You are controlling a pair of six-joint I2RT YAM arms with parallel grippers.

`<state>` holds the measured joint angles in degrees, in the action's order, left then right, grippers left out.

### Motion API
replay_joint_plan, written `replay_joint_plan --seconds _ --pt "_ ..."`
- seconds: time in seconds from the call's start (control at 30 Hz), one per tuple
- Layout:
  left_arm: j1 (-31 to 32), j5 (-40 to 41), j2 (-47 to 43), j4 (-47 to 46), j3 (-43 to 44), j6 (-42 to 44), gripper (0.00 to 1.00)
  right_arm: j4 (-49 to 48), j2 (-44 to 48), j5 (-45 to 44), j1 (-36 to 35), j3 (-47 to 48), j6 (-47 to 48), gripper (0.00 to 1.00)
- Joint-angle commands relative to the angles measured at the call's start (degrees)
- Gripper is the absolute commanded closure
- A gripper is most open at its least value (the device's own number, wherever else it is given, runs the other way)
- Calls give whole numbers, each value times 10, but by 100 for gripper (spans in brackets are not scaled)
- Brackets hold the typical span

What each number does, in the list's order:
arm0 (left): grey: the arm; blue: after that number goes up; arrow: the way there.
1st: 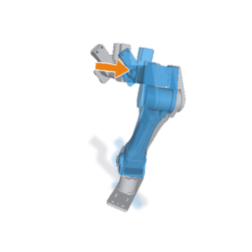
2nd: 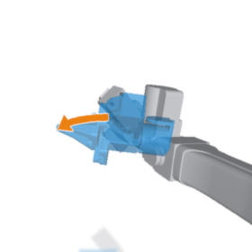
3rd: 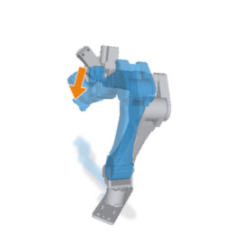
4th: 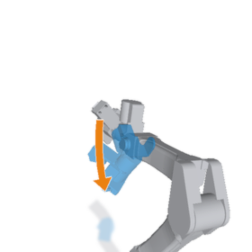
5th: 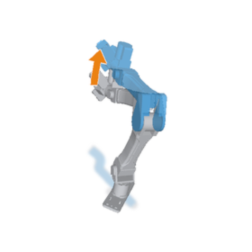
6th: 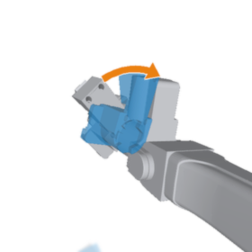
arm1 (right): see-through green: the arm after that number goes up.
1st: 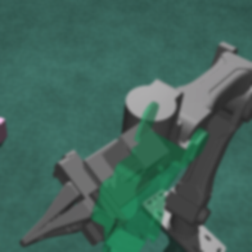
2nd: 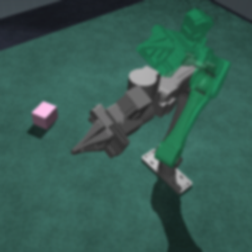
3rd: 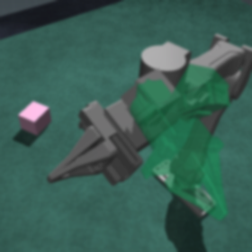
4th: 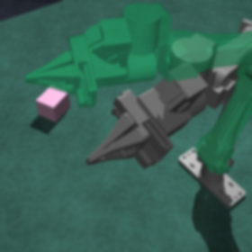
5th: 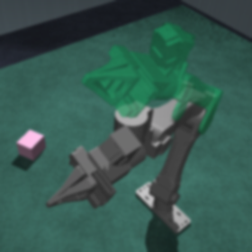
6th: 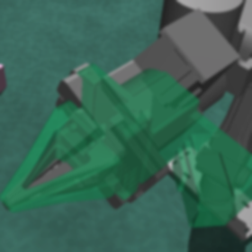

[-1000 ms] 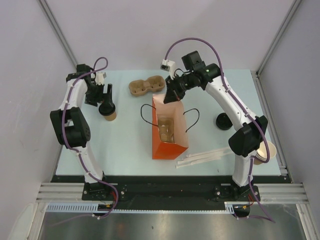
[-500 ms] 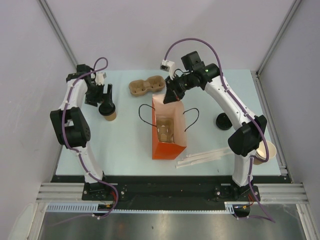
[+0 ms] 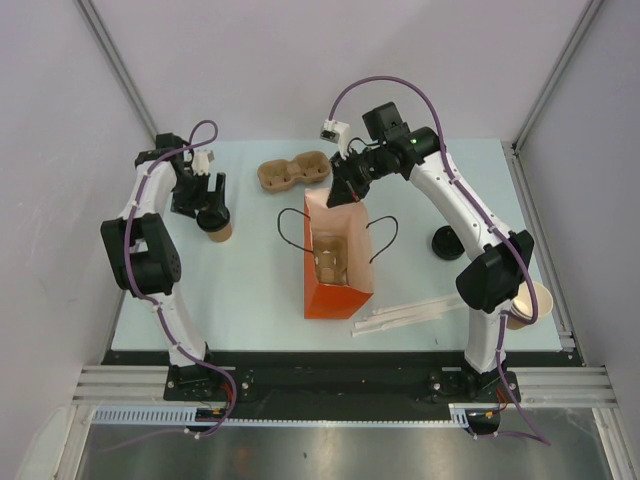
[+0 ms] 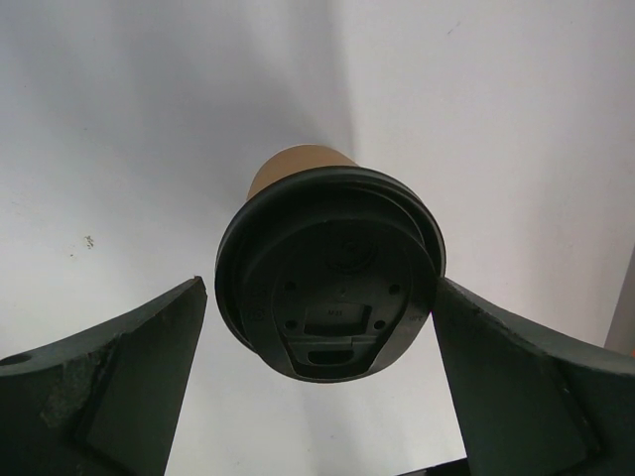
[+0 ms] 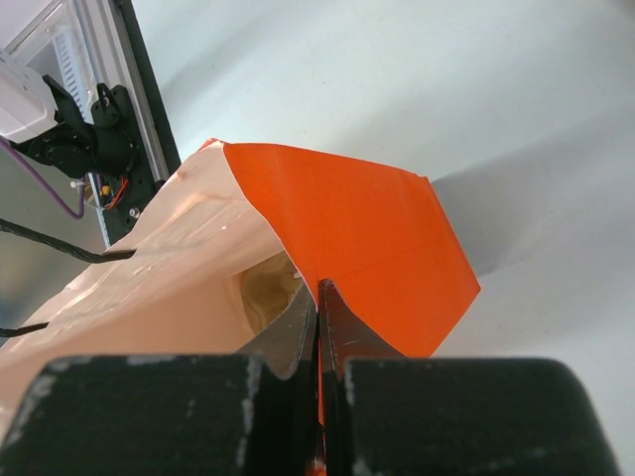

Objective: Pack the takeout coffee

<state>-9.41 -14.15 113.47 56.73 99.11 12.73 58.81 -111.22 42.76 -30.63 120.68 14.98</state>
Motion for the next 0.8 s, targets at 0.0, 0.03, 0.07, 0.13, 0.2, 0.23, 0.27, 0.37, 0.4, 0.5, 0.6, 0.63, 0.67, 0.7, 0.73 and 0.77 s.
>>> replay_joint_plan --seconds 0.0,0.03,0.07,0.13,0.2,0.23,0.27,0.37,0.4,0.5,0.6,0.63,0.67,0.7,0.73,0.77 --pt "-4 -1 -5 -14 -3 11 1 -9 -7 14 0 27 -8 100" --pt "-4 -1 -4 -14 -3 12 1 -8 -7 14 0 26 -7 100" --pt "-4 -2 -4 -14 -4 12 1 -9 -7 14 1 26 -8 100" --pt "-4 -2 -4 -17 -7 12 1 -8 -7 14 0 26 -7 100" --pt "-4 -2 -3 -19 -8 12 2 -9 -7 13 2 25 -8 100" --pt "-5 -2 -2 -20 -8 12 2 -9 -7 13 1 25 -9 100" --pt "-4 -3 -2 -20 -8 11 2 -8 -7 13 1 25 -8 100" --pt "-4 -4 -3 -21 -12 10 2 -9 -7 12 2 26 -9 100" --pt "-4 -4 -3 -21 -14 10 2 -9 -7 12 2 25 -9 100" --pt "-4 -5 -4 -23 -19 9 4 -9 -7 12 2 25 -8 100" --pt "-4 -7 -4 -23 -18 8 7 -9 -8 12 2 26 -8 100" --pt "-4 -5 -4 -22 -18 7 8 -10 -8 12 2 26 -10 100" --pt "-3 -5 -5 -20 -18 6 8 -11 -8 11 2 25 -10 100" --pt "-4 -5 -6 -16 -19 6 8 -10 -8 11 2 25 -9 100" --pt "-4 -4 -7 -17 -21 6 8 -10 -8 12 2 25 -10 100" --pt "-4 -3 -8 -17 -23 6 8 -11 -8 12 2 25 -9 100"
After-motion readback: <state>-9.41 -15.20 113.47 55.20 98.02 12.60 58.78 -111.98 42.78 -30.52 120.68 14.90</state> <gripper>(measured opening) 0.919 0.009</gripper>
